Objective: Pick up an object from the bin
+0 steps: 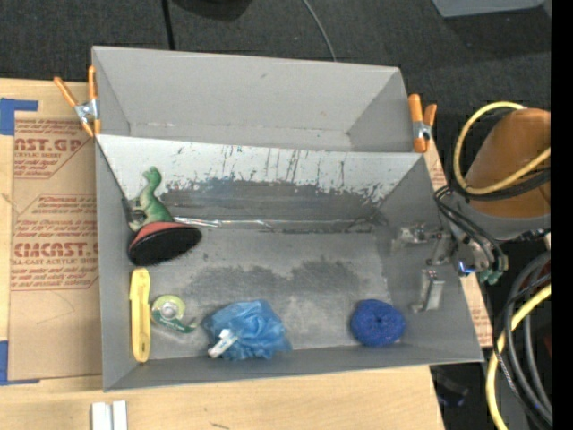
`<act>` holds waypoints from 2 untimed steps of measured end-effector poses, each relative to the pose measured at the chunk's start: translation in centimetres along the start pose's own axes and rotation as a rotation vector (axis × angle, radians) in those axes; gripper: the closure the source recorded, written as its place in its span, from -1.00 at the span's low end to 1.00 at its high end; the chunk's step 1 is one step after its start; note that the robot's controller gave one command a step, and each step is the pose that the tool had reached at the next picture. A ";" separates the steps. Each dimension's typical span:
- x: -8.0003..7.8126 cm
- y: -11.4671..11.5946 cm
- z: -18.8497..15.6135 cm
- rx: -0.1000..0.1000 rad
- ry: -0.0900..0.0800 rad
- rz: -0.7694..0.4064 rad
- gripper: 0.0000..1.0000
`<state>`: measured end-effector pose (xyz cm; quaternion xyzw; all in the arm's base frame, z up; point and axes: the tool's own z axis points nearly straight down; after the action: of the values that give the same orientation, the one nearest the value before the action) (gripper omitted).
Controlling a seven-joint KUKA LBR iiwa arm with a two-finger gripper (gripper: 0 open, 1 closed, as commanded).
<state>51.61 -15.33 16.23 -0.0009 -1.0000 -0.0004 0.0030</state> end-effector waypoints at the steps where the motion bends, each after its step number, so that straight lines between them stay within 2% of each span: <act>1: -0.2 0.1 -0.5 0.001 -0.007 -0.002 -1.00; 2: 0.5 1.0 2.5 0.004 -0.012 -0.063 -1.00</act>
Offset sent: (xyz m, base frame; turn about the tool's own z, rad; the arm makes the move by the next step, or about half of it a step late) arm -0.0231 0.0308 -0.0918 -0.1884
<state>51.14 -14.37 13.76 0.0304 -0.9995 0.0013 -0.0031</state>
